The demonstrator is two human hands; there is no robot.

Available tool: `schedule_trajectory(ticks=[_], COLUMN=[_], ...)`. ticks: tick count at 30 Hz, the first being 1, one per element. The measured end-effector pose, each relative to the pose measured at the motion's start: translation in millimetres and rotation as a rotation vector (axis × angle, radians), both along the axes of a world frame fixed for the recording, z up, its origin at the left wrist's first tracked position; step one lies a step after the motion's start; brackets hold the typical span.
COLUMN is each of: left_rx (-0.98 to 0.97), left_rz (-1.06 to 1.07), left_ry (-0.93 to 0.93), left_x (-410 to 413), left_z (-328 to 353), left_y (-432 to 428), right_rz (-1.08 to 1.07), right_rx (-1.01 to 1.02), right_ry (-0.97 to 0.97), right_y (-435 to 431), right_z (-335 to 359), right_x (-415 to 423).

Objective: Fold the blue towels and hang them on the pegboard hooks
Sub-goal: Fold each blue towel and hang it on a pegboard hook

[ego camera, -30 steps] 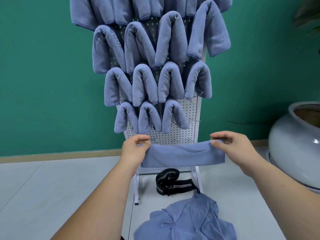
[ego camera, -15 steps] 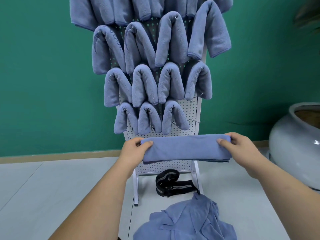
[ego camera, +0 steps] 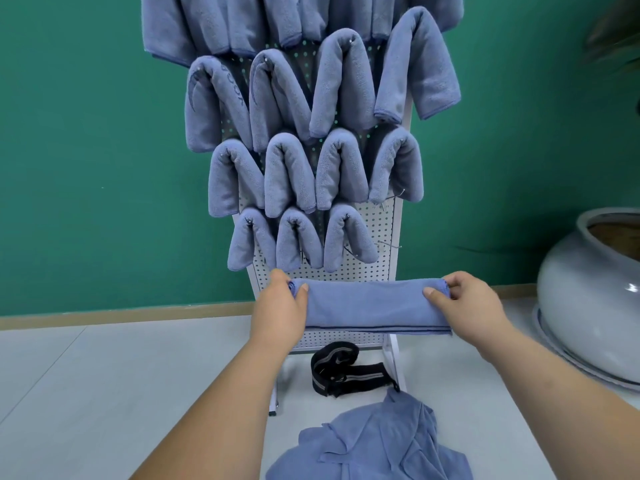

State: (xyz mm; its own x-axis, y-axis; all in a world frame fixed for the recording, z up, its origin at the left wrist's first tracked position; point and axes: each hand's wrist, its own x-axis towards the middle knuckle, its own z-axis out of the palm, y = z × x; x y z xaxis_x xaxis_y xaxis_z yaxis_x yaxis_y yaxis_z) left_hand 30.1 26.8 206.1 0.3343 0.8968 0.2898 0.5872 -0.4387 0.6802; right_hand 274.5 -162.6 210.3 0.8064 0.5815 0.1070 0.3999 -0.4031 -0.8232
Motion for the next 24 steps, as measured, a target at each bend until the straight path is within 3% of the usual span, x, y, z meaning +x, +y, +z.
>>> schedule_trajectory(ticks=[7,13,18,21,24], left_rx=[-0.120,-0.547,-0.754,-0.715,-0.585], left_rz=[-0.078,-0.184,-0.168,-0.254,-0.386], left_ry=[-0.169,-0.450,-0.591,-0.573,-0.548], left_x=[29,45,44,44,49], left_z=[7,5,8,8,12], left_y=[-35,-50,-50,-50,-60], right_rz=[0.035,0.336,0.265,0.272,0.319], right_rx=[0.159,0.264,0.320,0.353,0.339], right_ry=[0.071,0.396,0.463,0.512,0.382], right_y=[20,29,34,34,33], right_z=[10,11,9,16,21], right_x=[-41,-76,-83,-83,-85])
